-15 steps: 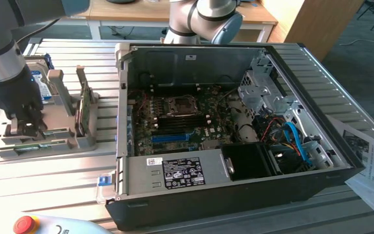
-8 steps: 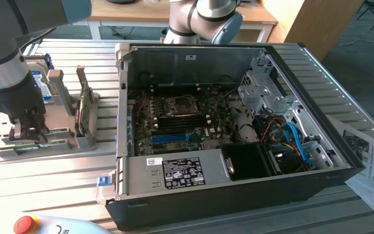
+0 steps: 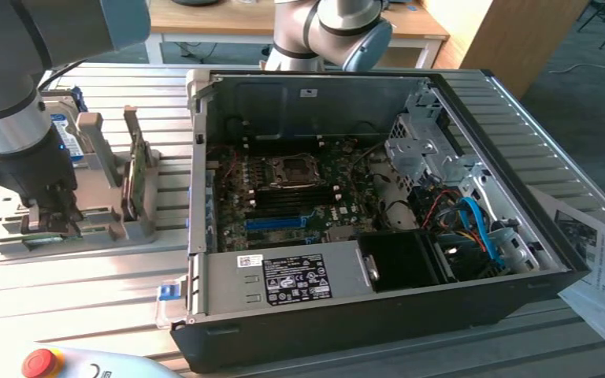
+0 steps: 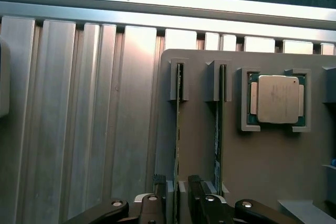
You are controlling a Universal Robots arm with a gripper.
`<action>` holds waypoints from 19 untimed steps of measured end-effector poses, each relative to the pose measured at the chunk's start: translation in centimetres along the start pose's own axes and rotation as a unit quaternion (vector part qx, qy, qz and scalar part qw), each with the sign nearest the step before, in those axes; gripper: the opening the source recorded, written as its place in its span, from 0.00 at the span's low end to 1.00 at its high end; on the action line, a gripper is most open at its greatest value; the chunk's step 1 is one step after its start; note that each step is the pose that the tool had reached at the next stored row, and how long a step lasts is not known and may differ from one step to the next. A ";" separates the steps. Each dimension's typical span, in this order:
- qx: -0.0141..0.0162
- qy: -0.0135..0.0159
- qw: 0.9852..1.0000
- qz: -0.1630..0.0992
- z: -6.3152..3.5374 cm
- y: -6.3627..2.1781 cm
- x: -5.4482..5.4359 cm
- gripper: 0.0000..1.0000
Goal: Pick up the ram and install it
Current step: 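Pick up the ram and move it above insertion slot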
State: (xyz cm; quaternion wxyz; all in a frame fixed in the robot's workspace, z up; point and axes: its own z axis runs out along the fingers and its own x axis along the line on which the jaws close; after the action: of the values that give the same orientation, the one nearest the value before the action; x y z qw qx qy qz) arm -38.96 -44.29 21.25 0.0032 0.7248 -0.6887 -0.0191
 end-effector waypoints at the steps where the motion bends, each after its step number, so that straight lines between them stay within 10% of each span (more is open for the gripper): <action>1: 0.000 0.000 1.000 0.000 0.00 0.00 0.0 0.31; 19: 0.001 0.000 1.000 0.000 0.22 0.74 -0.3 0.31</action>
State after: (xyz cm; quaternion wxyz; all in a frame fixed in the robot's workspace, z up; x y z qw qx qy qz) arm -39.72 -44.02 21.06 0.0022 0.7248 -0.6887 -0.0180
